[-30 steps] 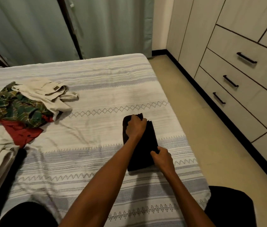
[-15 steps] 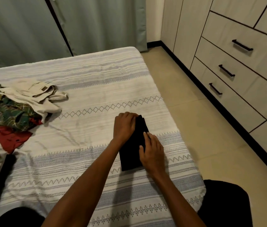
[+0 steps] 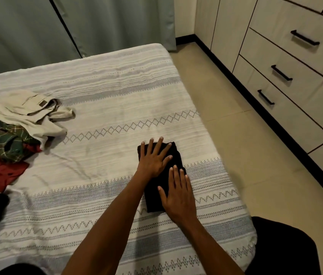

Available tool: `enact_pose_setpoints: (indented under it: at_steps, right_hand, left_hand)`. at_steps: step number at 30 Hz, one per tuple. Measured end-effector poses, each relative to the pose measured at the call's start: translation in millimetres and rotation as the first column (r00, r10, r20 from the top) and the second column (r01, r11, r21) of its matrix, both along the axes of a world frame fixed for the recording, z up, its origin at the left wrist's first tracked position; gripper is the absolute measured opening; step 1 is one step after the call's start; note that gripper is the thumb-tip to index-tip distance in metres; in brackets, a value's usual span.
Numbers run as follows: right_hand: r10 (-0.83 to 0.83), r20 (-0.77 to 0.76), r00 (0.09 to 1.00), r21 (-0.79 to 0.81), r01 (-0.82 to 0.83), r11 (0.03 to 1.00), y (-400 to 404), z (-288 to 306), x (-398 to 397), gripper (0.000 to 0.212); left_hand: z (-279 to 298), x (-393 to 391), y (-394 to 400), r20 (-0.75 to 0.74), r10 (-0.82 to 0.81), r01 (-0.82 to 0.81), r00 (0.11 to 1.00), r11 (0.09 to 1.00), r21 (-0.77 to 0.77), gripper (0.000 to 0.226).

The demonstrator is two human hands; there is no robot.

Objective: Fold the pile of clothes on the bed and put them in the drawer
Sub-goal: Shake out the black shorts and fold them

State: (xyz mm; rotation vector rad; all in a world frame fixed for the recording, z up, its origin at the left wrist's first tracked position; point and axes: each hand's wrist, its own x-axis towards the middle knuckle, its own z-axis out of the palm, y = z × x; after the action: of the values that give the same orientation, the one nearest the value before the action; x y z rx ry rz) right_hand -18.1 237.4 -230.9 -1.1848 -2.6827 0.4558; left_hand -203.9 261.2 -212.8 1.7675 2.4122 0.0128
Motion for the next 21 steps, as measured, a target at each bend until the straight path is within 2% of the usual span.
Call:
enact_pose_setpoints:
  at_steps: [4, 6, 9, 11, 13, 16, 18, 21]
  right_hand:
    - [0.007, -0.015, 1.0, -0.001, -0.007, 1.0, -0.5, 2.3, 2.2, 0.076]
    - [0.015, -0.043, 0.999, -0.003, -0.016, 1.0, -0.6, 3.7, 4.2, 0.075]
    - [0.056, -0.136, 0.989, 0.049, -0.05, 0.998, -3.2, 11.2, 13.0, 0.071]
    - [0.182, -0.194, 0.964, 0.144, -0.155, 0.977, -11.1, 17.7, 22.0, 0.073]
    - [0.315, -0.171, 0.934, 0.187, -0.283, 0.941, -21.6, 19.2, 29.5, 0.083]
    - [0.299, -0.058, 0.953, 0.099, -0.292, 0.951, -31.2, 13.9, 30.1, 0.097]
    - [0.241, -0.022, 0.97, 0.059, -0.239, 0.969, -33.7, 8.6, 25.1, 0.097]
    - [0.184, 0.025, 0.983, 0.066, -0.185, 0.981, -36.9, 9.5, 13.9, 0.092]
  left_hand:
    - [11.8, -7.8, -2.4, 0.136, -0.006, 0.006, 0.991, 1.0, 0.0, 0.07]
    - [27.0, -14.0, -9.7, 0.206, -0.087, 0.069, 0.975, 0.993, 0.094, 0.061]
    - [40.0, -27.3, -32.4, 0.077, -0.207, 0.172, 0.975, 0.93, 0.325, 0.05]
    - [44.4, -36.2, -52.2, -0.076, -0.217, 0.229, 0.973, 0.903, 0.364, 0.053]
    - [42.3, -46.3, -72.3, -0.19, -0.235, 0.282, 0.953, 0.917, 0.282, 0.069]
    - [34.0, -56.0, -89.6, -0.261, -0.296, 0.319, 0.919, 0.946, 0.053, 0.104]
    - [29.9, -52.5, -86.2, -0.274, -0.288, 0.297, 0.918, 0.955, -0.008, 0.11]
    - [28.9, -43.2, -74.0, -0.292, -0.254, 0.256, 0.922, 0.966, -0.031, 0.107]
